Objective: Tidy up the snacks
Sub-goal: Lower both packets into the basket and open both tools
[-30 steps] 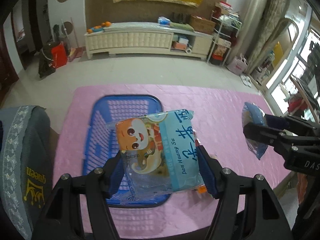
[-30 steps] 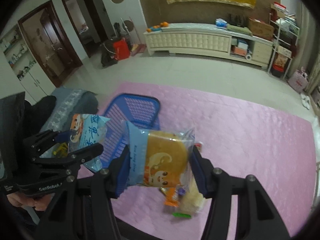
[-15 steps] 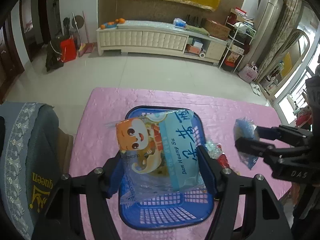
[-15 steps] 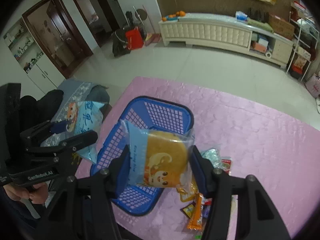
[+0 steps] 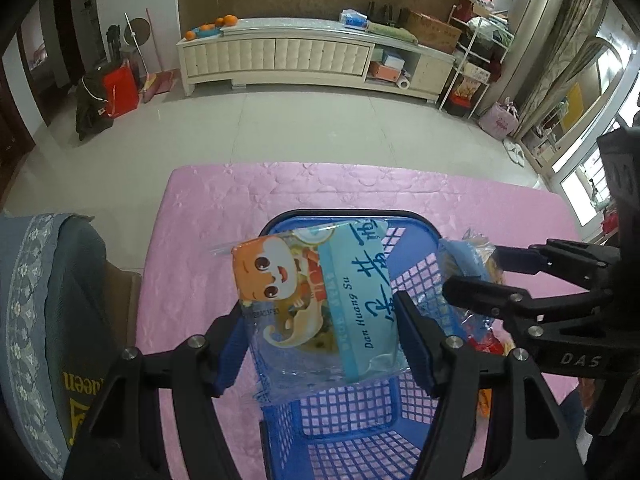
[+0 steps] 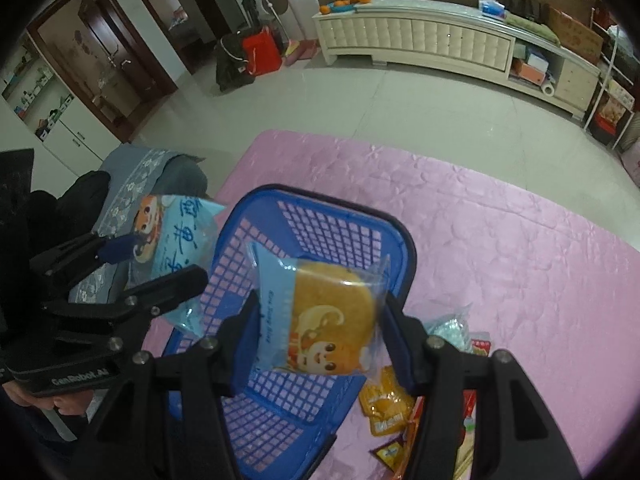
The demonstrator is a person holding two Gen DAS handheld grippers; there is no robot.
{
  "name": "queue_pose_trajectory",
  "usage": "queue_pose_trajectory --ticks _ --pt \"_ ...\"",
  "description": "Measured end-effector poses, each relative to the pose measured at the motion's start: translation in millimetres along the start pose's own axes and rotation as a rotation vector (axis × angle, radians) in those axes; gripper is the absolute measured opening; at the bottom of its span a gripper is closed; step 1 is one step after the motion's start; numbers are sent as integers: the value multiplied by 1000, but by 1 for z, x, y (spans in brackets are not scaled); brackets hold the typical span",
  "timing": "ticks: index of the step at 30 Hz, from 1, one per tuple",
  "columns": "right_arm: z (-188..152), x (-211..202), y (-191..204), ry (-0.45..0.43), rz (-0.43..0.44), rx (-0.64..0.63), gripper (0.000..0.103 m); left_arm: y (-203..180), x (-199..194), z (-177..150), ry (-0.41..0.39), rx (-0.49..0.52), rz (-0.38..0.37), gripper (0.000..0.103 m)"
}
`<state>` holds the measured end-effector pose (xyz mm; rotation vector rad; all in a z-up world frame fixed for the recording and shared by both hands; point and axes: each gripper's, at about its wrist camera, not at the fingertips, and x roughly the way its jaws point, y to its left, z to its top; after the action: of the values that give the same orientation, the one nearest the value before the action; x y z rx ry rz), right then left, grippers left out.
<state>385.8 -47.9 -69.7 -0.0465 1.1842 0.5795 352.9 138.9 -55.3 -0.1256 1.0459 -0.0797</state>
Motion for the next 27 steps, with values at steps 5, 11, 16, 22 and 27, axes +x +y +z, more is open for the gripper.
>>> queue_pose_trajectory --ticks 5,11,16,22,27 --pt "5 4 -3 4 -14 -2 61 3 13 6 11 -13 -21 66" --pt "14 16 -6 25 2 18 74 7 22 9 3 -18 -44 70" --pt "10 10 -12 -7 -61 41 94 10 18 5 5 -29 -35 75" --pt "-4 -4 -19 -2 -72 80 94 3 0 -8 -16 -16 -9 75" --pt "-17 -27 -15 -14 -66 96 94 -7 -25 -22 -37 -14 -17 75"
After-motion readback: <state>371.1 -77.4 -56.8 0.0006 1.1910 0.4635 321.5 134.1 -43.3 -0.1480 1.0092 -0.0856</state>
